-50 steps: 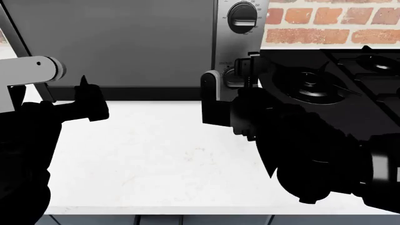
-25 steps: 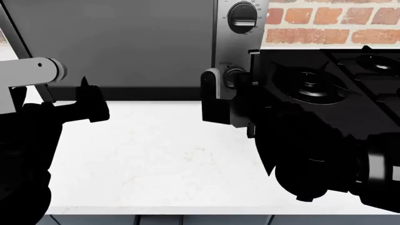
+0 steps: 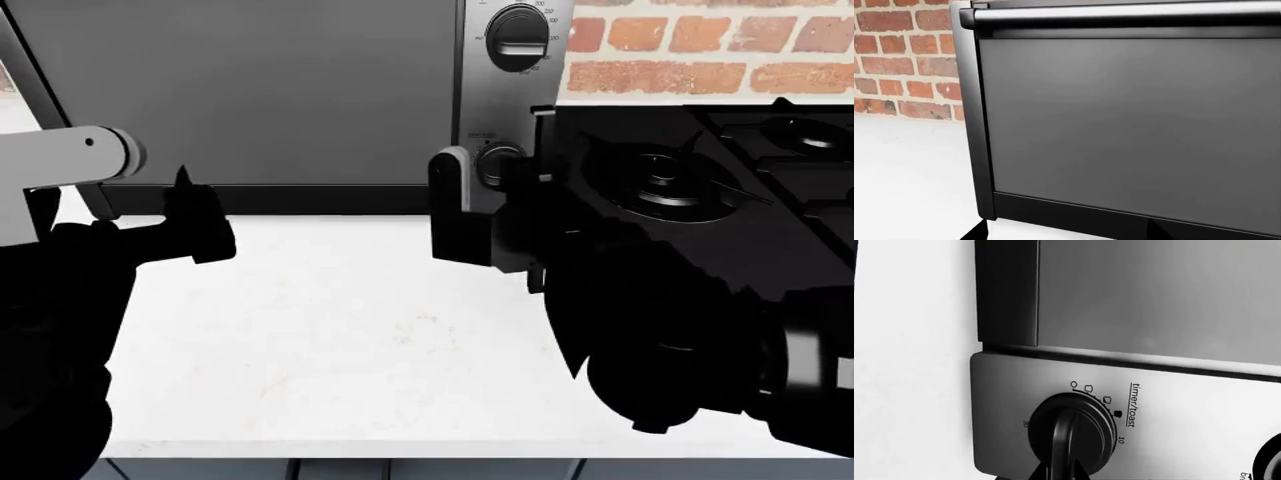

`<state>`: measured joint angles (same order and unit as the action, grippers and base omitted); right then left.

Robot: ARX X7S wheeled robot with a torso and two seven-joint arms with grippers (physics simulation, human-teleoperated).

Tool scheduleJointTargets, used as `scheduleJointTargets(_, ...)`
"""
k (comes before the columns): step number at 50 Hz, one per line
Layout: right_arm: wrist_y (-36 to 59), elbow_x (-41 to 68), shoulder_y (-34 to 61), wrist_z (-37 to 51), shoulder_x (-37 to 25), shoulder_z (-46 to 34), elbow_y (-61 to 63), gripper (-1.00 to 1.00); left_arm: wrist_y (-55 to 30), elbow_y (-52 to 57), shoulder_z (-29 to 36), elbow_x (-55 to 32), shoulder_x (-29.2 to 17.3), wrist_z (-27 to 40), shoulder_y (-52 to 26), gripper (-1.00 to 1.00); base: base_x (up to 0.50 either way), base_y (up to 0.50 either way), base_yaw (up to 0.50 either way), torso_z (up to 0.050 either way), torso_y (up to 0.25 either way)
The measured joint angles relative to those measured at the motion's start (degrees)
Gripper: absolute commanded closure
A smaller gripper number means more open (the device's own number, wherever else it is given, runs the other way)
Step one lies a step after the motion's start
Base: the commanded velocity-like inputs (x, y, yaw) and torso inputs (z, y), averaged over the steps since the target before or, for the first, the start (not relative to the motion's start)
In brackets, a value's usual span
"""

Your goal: Turn on the toaster oven by setting the timer.

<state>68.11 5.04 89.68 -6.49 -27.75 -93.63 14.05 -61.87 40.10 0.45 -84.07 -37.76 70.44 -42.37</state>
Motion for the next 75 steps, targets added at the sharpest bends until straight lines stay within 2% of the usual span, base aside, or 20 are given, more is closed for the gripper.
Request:
scheduleJointTargets(48,1.8,10.5,-8.5,3.7,3.7,22.2,-7.2,1.0,1.3,-0.3,0.5,-0.2,-0.6,0.2,0.5,-1.0,0.0,0.0,0.0,0.0,0.0)
scheduleJointTargets(75,7.4,16.0,-17.2,9.3,4.2,39.6,-2.2,1.0,2.0,0.1,0.8,-0.2,-1.0,0.2,1.1,-1.0,0.0,0.0,0.0,0.0,0.0)
